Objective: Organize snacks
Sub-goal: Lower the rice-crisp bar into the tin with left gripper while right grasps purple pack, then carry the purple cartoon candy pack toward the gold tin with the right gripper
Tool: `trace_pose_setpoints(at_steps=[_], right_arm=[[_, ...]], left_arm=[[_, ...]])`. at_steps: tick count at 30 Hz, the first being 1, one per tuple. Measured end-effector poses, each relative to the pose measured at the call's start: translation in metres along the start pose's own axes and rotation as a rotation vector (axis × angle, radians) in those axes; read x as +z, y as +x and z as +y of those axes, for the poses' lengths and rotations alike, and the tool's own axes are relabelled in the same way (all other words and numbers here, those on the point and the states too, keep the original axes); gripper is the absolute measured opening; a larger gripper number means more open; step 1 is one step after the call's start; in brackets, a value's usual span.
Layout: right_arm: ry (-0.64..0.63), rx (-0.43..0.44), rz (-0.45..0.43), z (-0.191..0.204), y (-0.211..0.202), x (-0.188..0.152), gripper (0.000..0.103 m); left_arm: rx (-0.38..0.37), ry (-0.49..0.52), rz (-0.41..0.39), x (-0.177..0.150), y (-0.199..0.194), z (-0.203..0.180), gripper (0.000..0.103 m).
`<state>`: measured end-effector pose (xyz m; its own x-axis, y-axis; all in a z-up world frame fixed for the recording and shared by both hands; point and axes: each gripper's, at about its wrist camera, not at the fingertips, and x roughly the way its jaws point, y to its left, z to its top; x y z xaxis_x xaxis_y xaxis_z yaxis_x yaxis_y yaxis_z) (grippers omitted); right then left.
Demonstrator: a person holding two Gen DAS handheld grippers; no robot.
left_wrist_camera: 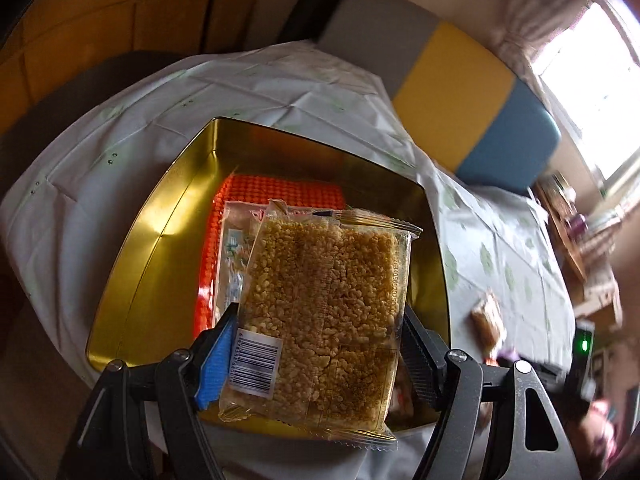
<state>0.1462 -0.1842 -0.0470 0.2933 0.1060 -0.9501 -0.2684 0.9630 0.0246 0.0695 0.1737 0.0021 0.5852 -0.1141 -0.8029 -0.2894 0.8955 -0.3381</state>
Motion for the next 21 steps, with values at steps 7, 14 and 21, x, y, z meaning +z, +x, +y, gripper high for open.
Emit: trace_pose_setpoints(at_steps=[7,14,21], right_arm=[[-0.014,-0.01,-0.001,0.0,0.003,0.002,0.044],[-0.019,-0.019,-0.003,0.003,0.004,0.002,0.044],[-0.033,-0.032,-0.005,0.005,0.005,0.002,0.044]], left_arm=[[0.049,0.011,-0.019,0.035,0.032,-0.02,0.075],[0.184,0.112,0.024,0.054,0.077,-0.029,0.075],[0.203,0.076,0.006,0.046,0.073,-0.016,0.073]])
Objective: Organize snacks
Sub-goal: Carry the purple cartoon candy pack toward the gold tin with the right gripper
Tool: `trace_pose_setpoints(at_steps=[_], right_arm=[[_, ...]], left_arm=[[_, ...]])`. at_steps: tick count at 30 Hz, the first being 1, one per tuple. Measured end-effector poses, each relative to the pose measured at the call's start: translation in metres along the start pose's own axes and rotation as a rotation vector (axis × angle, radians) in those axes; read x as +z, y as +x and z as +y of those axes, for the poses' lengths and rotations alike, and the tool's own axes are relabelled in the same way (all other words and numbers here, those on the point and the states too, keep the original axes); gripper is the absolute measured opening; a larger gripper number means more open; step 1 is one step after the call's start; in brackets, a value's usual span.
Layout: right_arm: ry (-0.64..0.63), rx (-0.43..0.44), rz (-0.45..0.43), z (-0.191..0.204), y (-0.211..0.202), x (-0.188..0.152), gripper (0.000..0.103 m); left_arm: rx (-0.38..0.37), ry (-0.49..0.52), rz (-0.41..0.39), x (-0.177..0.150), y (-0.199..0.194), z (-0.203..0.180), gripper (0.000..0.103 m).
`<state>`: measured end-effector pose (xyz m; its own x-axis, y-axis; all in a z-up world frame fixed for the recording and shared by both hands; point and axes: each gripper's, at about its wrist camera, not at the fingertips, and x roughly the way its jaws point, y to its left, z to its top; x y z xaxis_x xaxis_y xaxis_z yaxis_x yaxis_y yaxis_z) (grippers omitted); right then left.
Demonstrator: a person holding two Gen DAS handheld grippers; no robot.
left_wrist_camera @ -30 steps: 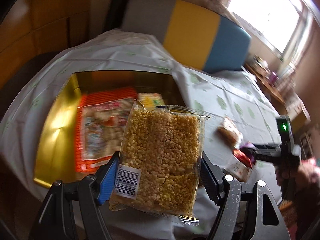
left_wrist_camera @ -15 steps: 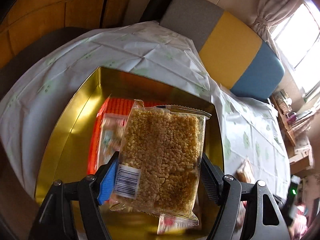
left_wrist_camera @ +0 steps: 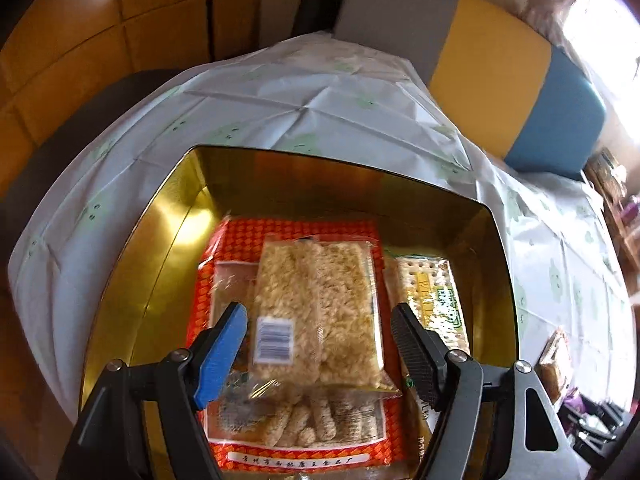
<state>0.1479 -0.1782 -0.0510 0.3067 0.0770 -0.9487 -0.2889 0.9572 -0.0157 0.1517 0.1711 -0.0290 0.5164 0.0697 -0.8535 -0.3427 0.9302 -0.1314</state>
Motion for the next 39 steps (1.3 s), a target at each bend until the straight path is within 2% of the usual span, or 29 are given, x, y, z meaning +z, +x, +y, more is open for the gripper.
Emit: trace_pose_setpoints(at_steps=[2,5,6,10,15,22,24,29,33,39], right_arm=[[-0.002,-0.002,-0.002,0.0,0.0,0.0,0.044],[-0.002,-0.003,-0.003,0.0,-0.001,0.0,0.044],[-0.003,-0.003,-0.002,0.0,-0.001,0.0,0.044],[-0.006,-0.008,-0.004,0.001,-0.001,0.0,0.044],[-0.006,-0.008,-0.005,0.002,-0.002,0.0,0.044],[-0.004,-0.005,-0.006,0.002,-0.002,0.0,0.044],[-0.002,-0.004,-0.006,0.001,-0.002,0.0,0.044],[-0.016,-0.012,-0.01,0.002,-0.002,0.0,0.043],[-0.007,-0.006,-0.012,0.003,-0.003,0.0,0.043],[0.029,0.023,-0.02,-0.002,-0.005,0.001,0.041]], left_arm=[[0.018,-0.02,-0.015,-0.007,-0.008,0.005,0.072],[0.042,-0.016,-0.035,-0.023,-0.018,0.009,0.06],[0.044,-0.021,-0.029,-0.03,-0.019,0.012,0.054],[0.057,-0.055,0.017,-0.053,-0.016,0.02,0.045],[0.08,-0.047,0.049,-0.052,0.002,0.016,0.045],[0.09,-0.001,0.024,-0.021,0.012,-0.002,0.045],[0.064,-0.008,0.012,-0.022,0.007,-0.002,0.045],[0.052,0.057,-0.02,-0.051,-0.015,-0.01,0.045],[0.007,0.119,-0.031,-0.078,-0.033,-0.02,0.045],[-0.056,0.241,-0.102,-0.112,-0.063,-0.036,0.045]])
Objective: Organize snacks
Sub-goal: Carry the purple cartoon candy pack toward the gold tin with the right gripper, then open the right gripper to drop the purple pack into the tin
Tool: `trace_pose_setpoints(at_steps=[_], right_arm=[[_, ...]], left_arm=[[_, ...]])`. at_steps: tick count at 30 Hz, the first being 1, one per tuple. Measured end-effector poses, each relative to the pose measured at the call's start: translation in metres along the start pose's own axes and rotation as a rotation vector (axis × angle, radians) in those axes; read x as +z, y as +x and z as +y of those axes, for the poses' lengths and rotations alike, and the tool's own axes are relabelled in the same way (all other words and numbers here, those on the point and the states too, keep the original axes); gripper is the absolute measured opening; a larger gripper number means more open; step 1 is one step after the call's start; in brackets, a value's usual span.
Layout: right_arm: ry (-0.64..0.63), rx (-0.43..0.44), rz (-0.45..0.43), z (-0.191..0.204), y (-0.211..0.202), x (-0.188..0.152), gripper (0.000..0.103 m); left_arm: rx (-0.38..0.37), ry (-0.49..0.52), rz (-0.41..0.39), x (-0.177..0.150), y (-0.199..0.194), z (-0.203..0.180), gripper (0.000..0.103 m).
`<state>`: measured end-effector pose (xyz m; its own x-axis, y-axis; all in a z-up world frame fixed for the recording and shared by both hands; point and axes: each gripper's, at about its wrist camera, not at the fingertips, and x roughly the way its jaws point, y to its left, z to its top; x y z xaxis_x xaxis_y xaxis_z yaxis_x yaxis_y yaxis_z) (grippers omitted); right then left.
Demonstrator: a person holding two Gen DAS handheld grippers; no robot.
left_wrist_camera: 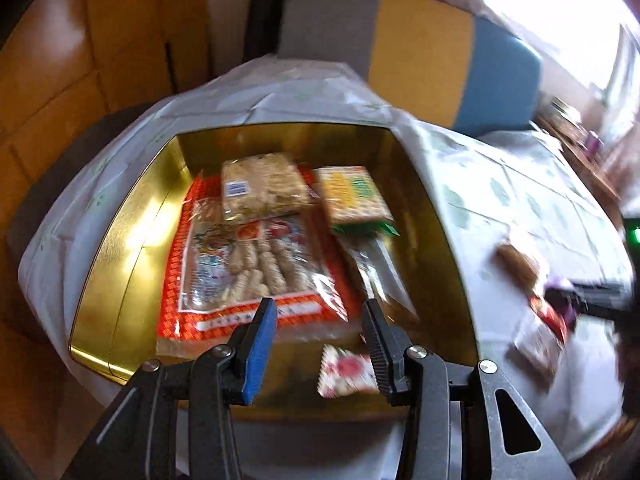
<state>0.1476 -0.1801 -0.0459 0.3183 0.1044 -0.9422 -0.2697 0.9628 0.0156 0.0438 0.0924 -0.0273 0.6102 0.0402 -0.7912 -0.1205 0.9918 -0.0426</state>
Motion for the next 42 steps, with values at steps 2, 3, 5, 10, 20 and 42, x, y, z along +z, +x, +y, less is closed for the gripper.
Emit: trace_pose_setpoints(at_steps=[2,3,5,10,20,42], right_arm=[[0.016,0.015,-0.005,-0.002,-0.001,0.0,0.04],[0.02,0.018,-0.009,-0.003,-0.002,0.0,0.04],[0.024,0.015,-0.018,-0.003,-0.004,0.0,0.04],[0.016,0.003,0.0,-0.004,0.0,-0.001,0.04],[0.081,0.093,-0.134,-0.007,-0.054,0.005,0.04],[-0.174,0.454,-0.092,0.191,-0.049,0.035,0.045]], left_arm=[[-0.04,0.037,-0.009,-0.007,-0.008,-0.006,0.045],[-0.069,0.058,-0.016,-0.012,-0.012,-0.01,0.045],[-0.1,0.109,-0.031,-0.018,-0.017,-0.017,0.045],[-0.163,0.185,-0.052,-0.032,-0.028,-0.03,0.045],[-0.187,0.127,-0.054,-0.044,-0.036,-0.005,0.045],[-0.139,-0.066,-0.097,-0.034,-0.04,0.058,0.045]])
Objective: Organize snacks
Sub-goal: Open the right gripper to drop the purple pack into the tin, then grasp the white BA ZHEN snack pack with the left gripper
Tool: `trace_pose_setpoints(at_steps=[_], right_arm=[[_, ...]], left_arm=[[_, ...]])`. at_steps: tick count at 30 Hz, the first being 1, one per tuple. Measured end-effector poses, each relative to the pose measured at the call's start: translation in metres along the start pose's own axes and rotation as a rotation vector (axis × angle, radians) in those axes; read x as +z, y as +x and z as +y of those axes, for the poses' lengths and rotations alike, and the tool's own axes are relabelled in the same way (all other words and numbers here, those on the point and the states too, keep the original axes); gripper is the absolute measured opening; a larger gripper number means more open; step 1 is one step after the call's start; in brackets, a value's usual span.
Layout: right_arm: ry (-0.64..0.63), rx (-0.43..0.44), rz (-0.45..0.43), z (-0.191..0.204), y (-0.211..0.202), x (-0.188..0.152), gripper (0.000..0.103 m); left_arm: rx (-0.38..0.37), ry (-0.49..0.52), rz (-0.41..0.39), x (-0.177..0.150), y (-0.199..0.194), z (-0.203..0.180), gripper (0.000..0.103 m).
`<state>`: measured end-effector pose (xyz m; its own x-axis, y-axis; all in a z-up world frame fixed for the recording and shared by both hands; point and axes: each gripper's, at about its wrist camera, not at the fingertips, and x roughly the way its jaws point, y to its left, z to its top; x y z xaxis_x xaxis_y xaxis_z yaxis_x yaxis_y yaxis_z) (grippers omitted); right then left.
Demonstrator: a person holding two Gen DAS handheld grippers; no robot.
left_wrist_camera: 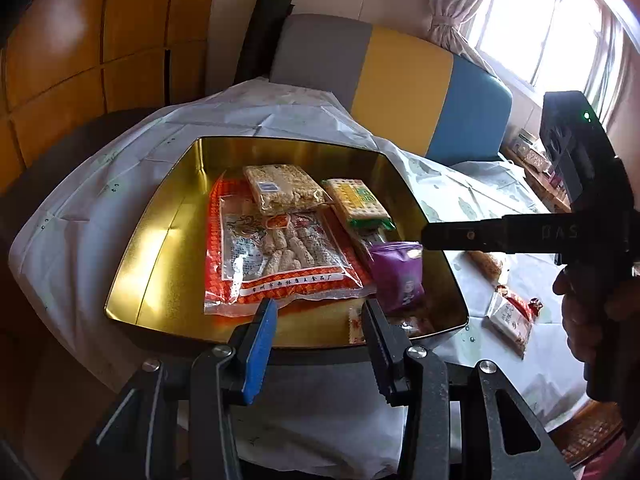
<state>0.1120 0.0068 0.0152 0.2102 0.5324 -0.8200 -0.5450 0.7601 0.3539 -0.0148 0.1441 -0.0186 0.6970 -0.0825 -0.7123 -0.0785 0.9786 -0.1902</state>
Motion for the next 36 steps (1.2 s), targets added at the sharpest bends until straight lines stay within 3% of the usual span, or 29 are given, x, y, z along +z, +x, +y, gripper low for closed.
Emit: trace_pose_setpoints(at_steps=[12,21,25,28,30,32,36], right_arm=[[0.102,-0.112,-0.051,-0.067,-0.043,-0.03,0.045],[0.223,-0.275,-0.003,-0.154,-0.088,-0.066,0.045],[0.313,-0.338,0.011,-0.195,-0.098,-0.079,0.045],[0.418,-0.335,0.0,-0.222,-0.1,-0.092,0.045],[0.427,-0.368,-0.01,-0.226,-0.103,-0.092,0.045],[0.414,-0.335,-0.036,-0.224,-0.107,-0.089,0.045],[0.401,-0.36,-0.024,-0.222,-0.104,-0.088,0.045]], left_arm=[[-0.053,0.093,0.018,-0.004,0.002,-0.031,0.045],[-0.18,0.239,0.071,-0.003,0.006,-0.092,0.045],[-0.23,0.318,0.159,-0.005,0.022,-0.129,0.045],[-0.247,0.353,0.251,-0.013,0.04,-0.155,0.045],[-0.264,0.351,0.302,-0.016,0.052,-0.17,0.045],[-0.261,0.33,0.339,-0.016,0.065,-0.18,0.046],[-0.264,0.266,0.402,-0.014,0.082,-0.19,0.06]])
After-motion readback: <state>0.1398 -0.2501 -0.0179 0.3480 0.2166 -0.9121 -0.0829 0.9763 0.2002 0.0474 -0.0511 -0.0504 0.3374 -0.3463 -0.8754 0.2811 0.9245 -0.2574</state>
